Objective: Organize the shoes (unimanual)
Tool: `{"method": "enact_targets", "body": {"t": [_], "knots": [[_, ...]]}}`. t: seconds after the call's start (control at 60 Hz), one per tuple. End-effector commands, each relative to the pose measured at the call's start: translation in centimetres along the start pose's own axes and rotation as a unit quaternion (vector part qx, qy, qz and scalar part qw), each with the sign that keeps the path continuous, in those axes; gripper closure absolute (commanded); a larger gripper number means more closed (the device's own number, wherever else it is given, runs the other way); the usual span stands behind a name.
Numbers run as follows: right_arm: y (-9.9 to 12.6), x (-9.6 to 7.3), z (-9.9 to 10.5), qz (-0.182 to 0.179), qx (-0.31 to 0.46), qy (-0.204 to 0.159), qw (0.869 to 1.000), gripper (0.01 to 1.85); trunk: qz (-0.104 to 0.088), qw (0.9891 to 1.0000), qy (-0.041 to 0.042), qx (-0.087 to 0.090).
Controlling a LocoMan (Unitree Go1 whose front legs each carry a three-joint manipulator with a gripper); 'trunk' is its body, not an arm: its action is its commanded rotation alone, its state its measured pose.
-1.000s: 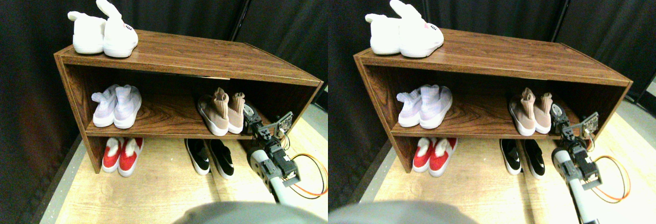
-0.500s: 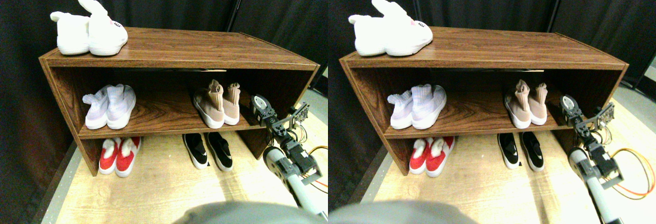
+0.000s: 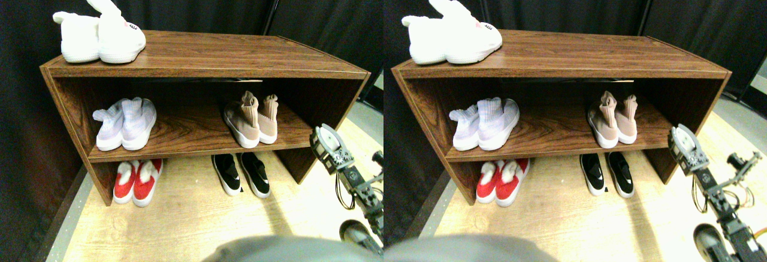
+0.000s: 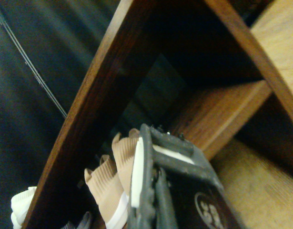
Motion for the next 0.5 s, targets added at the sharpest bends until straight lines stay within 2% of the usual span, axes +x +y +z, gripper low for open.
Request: {"method": "enact_targets", "body": {"t": [0.017,0.15,0.183,0.233,0.283,0.5], "knots": [[0.9,-0.7,-0.5,0.044,0.016,0.012,0.999,1.80,0.001,0.9998,0.0160,-0.013],[-0.3,-1.7,-1.0,0.029,0.017,0.019,0.999,1.80,0.001,0.9996,0.0268,-0.012],[-0.4,-1.7,-1.1,0.029,0.015,0.021,0.999,1.80,0.001,0.9996,0.0268,-0.012],[-1.5,-1.8,-1.4,0.016,0.048,0.026,0.998,1.80,0.004,0.9994,0.0319,-0.012],[-2.1,-2.1,-1.8,0.009,0.032,0.019,0.999,1.80,0.005,0.9993,0.0342,-0.013],[-4.8,-2.2,-3.1,-0.022,0.039,0.033,0.998,1.80,0.012,0.9989,0.0437,-0.014]]}}
